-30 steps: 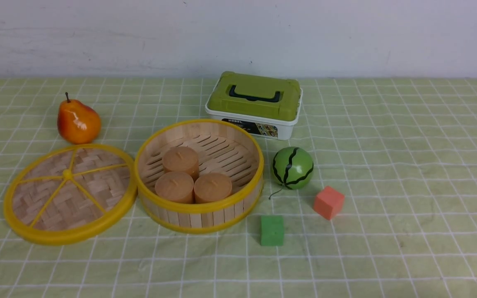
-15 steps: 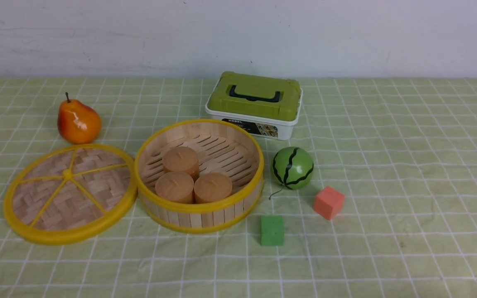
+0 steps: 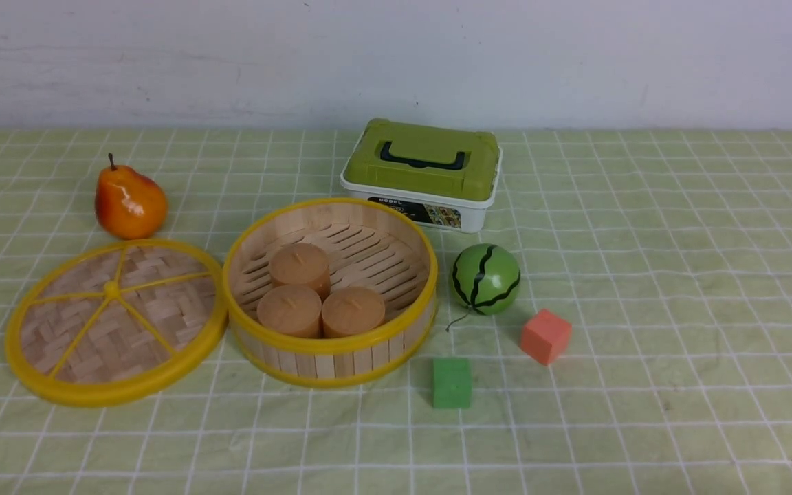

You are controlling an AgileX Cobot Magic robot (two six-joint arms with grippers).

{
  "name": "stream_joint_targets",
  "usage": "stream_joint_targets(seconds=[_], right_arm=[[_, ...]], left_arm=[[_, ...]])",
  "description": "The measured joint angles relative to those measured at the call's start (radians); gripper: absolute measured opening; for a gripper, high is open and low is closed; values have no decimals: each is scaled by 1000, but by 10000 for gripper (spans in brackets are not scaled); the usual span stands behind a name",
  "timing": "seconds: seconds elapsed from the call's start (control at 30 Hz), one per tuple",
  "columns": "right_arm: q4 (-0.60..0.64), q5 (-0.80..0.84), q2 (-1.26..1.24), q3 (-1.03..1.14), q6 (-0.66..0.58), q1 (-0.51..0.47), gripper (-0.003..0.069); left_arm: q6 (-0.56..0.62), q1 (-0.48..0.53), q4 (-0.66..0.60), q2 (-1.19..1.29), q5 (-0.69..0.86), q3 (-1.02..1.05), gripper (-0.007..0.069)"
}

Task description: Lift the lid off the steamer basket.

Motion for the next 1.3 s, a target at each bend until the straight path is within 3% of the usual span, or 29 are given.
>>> stream_joint_targets(seconds=[0.4,1.3], right_arm=[[0,0,0,0,0,0,173],[0,0,0,0,0,0,199]], left_arm=[[206,0,-54,0,8,0,-13],[205,0,-67,0,10,0,-13]])
